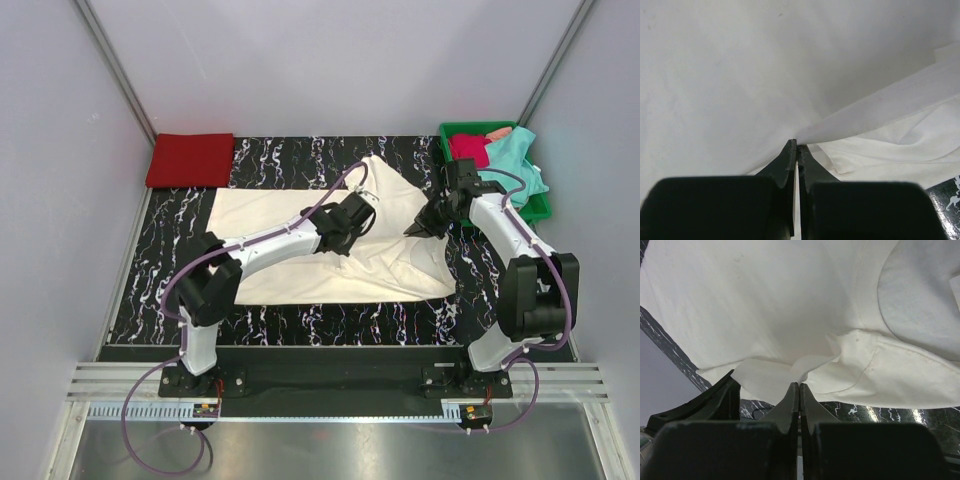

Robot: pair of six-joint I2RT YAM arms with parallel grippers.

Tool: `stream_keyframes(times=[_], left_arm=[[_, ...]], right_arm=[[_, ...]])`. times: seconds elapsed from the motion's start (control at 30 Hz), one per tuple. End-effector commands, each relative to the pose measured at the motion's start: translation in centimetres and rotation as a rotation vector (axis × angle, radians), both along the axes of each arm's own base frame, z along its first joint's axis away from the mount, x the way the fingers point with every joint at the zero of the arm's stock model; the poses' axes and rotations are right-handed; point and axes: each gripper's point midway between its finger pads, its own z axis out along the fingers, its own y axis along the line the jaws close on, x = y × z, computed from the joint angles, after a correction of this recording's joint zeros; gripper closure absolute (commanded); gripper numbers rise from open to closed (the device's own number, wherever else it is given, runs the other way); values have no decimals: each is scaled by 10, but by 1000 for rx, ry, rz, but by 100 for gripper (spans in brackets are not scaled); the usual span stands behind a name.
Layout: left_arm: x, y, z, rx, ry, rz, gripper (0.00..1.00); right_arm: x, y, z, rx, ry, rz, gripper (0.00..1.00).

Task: Fold and stack the t-shirts
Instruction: Fold the tshirt

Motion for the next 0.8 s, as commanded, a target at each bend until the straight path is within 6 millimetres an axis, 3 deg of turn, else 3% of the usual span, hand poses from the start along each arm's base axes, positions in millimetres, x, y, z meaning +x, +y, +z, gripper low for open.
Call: stream_keyframes(times=[0.0,0.4,0.77], left_arm=[[23,2,14,-6,-63,34,100],[40,6,10,3,-60,65,100],[51,0,-16,26,-29,62,100]], right_arm=[[12,-7,36,-34,-100,-65,100],[24,-6,60,-44,-160,-103,100],[41,-16,52,-101,-189,-148,100]])
